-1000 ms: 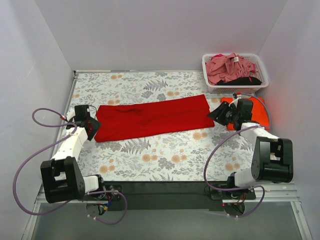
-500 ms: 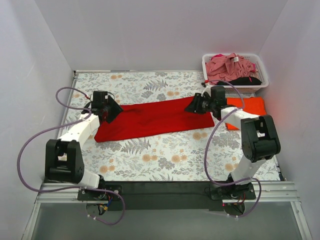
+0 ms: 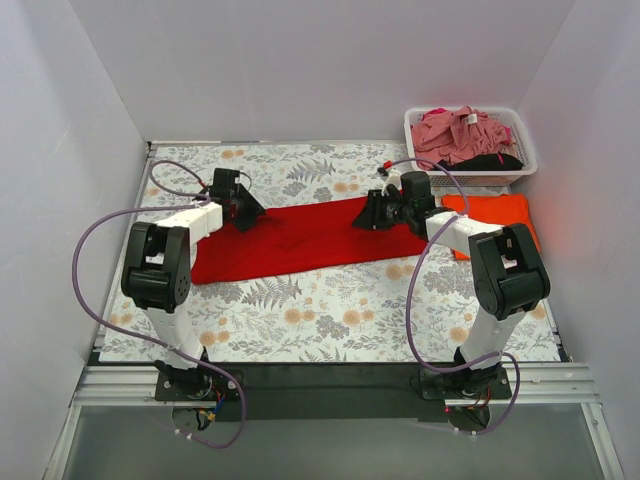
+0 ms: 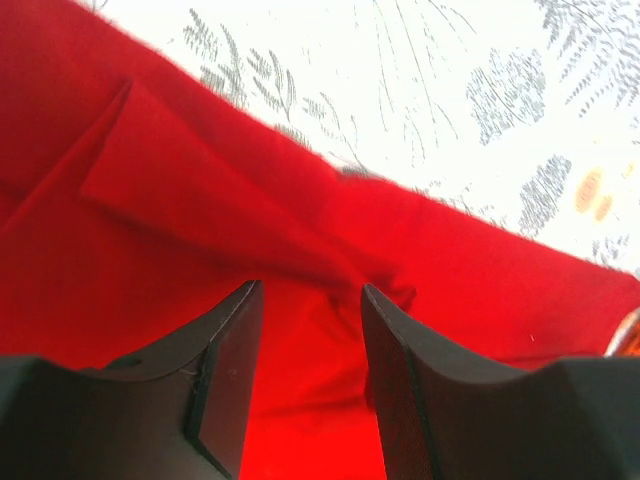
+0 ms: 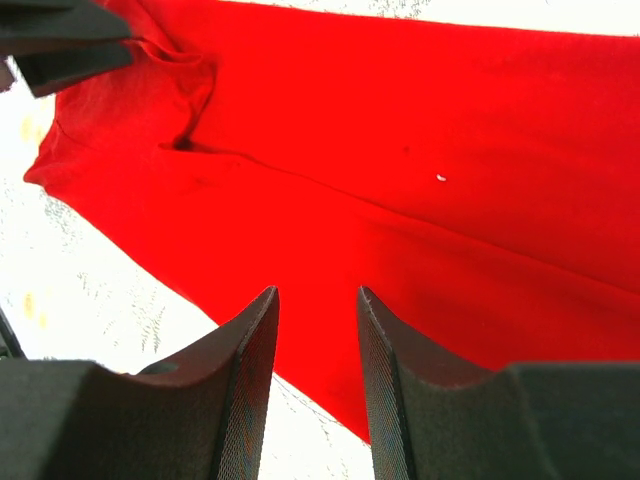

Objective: Fold and stack the t-shirts
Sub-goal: Fold the tshirt

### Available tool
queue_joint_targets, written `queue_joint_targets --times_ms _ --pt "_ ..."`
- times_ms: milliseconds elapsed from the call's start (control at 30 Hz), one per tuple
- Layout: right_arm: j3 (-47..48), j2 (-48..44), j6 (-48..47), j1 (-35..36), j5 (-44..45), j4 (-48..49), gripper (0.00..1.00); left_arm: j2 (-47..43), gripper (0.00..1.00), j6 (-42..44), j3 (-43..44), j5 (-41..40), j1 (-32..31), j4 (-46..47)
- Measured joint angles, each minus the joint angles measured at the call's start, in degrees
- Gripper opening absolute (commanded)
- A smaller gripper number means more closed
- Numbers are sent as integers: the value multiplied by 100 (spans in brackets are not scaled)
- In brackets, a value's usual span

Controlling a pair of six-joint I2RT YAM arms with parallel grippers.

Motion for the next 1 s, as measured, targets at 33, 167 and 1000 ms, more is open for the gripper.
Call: queue_joint_targets --times_ms 33,167,1000 --pt "-13 0 -22 0 0 0 43 116 43 2 74 -7 0 4" --pt "-52 0 -94 -2 0 -17 44 494 44 35 398 -114 0 22" --pt "-922 -87 382 -1515 133 -13 43 -1923 44 -273 -1340 -1521 24 -1045"
